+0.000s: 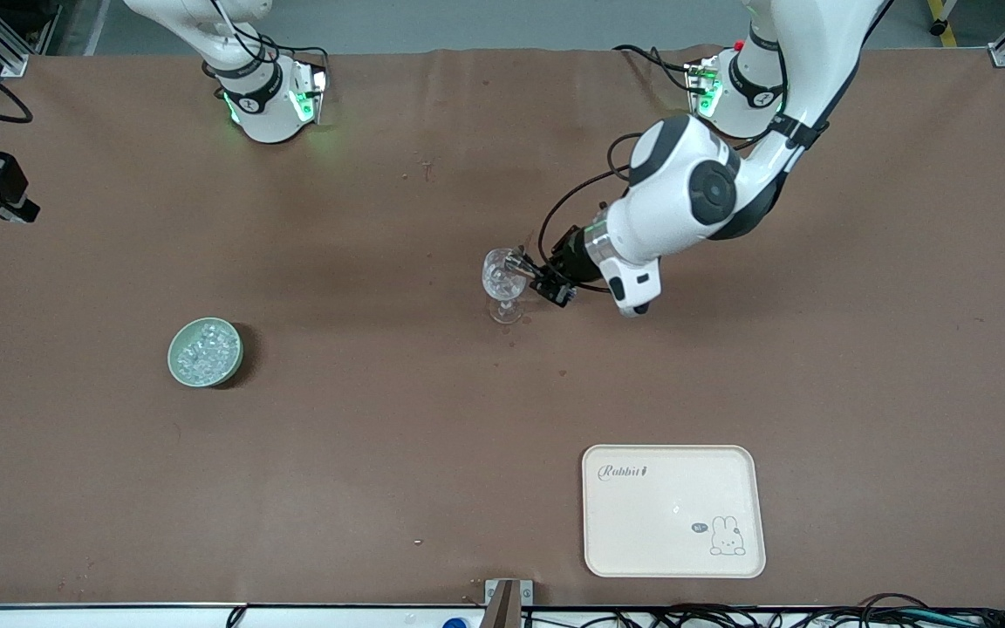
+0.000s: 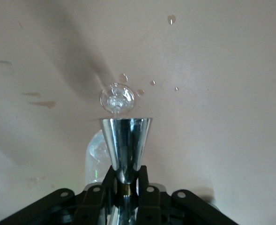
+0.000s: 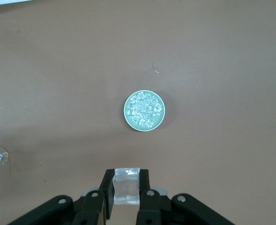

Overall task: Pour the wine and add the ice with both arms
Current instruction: 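Tilt the jigger above the glass rim to pour with the left gripper, then carry the jigger to the tray while the right gripper brings ice over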

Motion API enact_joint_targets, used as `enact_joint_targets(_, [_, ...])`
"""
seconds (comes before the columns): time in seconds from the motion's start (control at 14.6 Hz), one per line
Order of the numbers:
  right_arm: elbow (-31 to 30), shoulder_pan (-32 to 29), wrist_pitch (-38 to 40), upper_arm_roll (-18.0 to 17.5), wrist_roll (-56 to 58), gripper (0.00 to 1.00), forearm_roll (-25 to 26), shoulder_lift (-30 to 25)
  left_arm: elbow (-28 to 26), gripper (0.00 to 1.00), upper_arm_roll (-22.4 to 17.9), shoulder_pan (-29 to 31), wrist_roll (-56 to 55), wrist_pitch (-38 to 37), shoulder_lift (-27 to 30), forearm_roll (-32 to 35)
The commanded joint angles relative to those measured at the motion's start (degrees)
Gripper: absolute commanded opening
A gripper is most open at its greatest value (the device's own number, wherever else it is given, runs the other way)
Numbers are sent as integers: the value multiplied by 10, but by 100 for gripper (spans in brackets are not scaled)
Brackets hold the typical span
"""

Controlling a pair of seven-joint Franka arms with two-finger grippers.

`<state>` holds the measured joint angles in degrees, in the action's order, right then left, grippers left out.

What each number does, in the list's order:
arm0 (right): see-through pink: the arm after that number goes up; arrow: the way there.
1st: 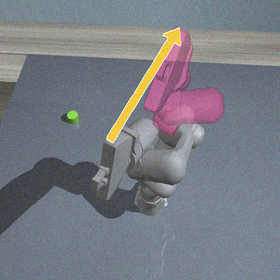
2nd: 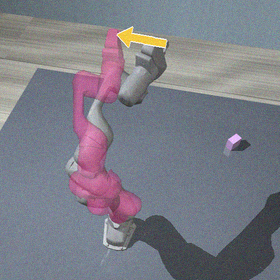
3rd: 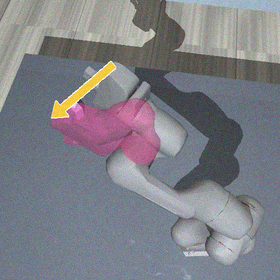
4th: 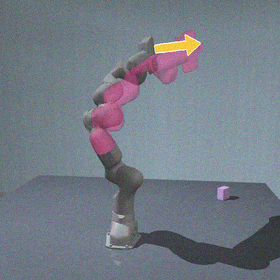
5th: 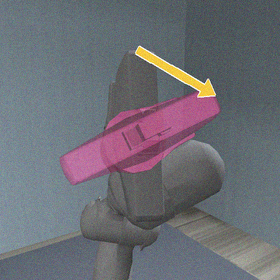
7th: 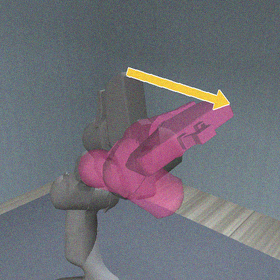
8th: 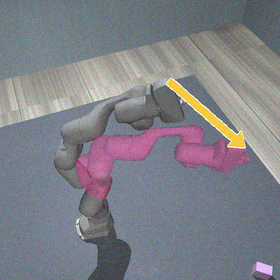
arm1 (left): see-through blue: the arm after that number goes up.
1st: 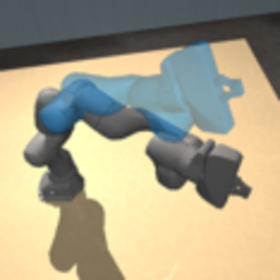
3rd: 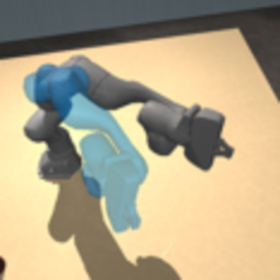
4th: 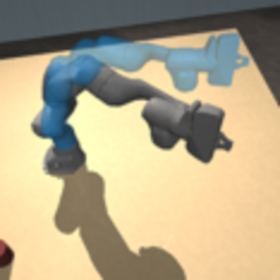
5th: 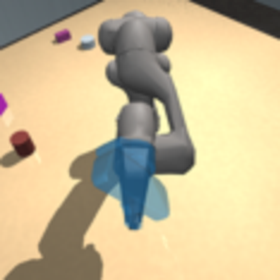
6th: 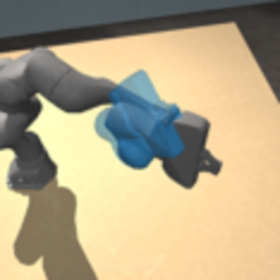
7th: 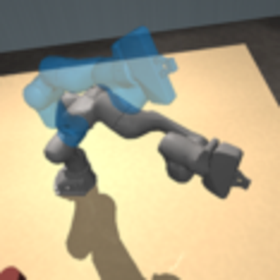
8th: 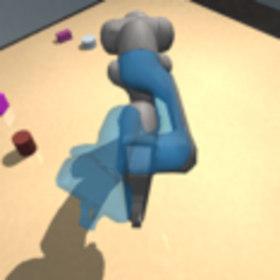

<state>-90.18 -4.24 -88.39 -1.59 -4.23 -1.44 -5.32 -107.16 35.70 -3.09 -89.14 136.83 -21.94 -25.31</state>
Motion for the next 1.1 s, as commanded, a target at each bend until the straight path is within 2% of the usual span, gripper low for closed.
enact_joint_targets(0.0, [14,10,8,2,-5,1,-8,7,1,1,-55,2,105,-56,30,-131])
enact_joint_targets(0.21, [14,44,7,-2,-70,1,-12,7,3,1,-135,2,228,-111,31,-284])
enact_joint_targets(0.34, [14,47,5,-49,-119,1,-11,8,18,1,-177,2,262,-118,20,-366])
enact_joint_targets(0.55, [14,55,-3,-117,-222,1,-6,34,58,1,-222,1,290,-118,-22,-448])
enact_joint_targets(0.69, [14,56,-47,-181,-311,1,-3,52,96,1,-261,0,308,-117,-65,-503])
enact_joint_targets(0.82, [11,62,-85,-243,-411,1,6,88,135,1,-277,-1,318,-117,-117,-554])
enact_joint_targets(1.03, [13,75,-134,-293,-503,1,30,147,182,2,-300,4,345,-108,-189,-621])
